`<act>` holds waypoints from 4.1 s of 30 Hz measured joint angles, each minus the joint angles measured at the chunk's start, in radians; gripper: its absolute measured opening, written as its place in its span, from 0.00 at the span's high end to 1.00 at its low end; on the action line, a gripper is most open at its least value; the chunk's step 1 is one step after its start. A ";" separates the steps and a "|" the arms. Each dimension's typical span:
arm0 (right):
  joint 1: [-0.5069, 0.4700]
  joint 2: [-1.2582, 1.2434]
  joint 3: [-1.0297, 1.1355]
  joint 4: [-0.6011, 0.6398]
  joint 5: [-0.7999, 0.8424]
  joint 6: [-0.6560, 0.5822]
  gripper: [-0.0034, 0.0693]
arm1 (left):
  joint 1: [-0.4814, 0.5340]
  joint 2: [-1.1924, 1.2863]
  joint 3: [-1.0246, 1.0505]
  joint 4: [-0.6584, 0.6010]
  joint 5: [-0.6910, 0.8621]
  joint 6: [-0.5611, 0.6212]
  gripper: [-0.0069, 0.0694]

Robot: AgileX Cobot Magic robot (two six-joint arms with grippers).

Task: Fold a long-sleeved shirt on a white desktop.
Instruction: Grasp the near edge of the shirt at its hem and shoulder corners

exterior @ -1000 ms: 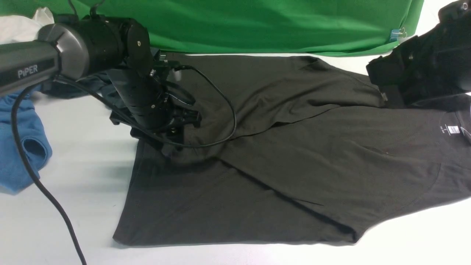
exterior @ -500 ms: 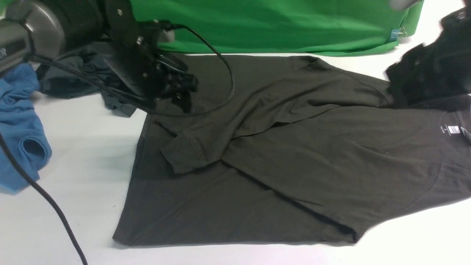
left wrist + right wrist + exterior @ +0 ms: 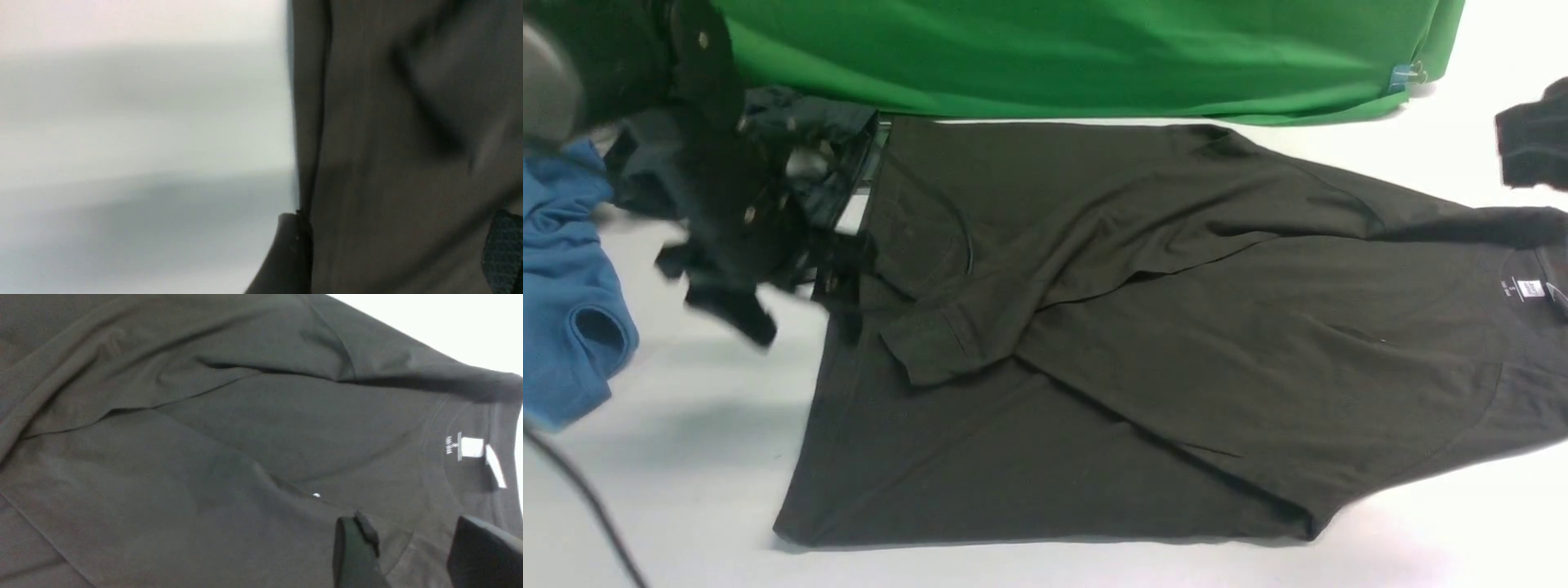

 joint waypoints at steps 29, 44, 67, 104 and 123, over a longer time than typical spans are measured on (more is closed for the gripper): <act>0.110 0.007 0.086 -0.032 -0.071 -0.110 0.48 | 0.003 -0.172 0.597 -0.184 -0.440 0.074 0.73; 0.110 0.024 0.229 -0.023 0.127 -0.537 0.48 | 0.003 -0.468 0.630 -0.045 -0.383 0.050 0.86; 0.057 0.177 0.636 -0.178 -0.416 -1.105 0.48 | 0.003 -0.548 0.653 -0.007 -0.361 0.010 0.85; 0.527 0.225 0.591 0.059 -0.441 -0.821 0.22 | 0.003 -0.548 0.653 -0.008 -0.360 0.010 0.85; 0.528 0.297 0.503 0.051 -0.345 -0.806 0.86 | 0.003 -0.557 0.653 -0.008 -0.346 0.029 0.85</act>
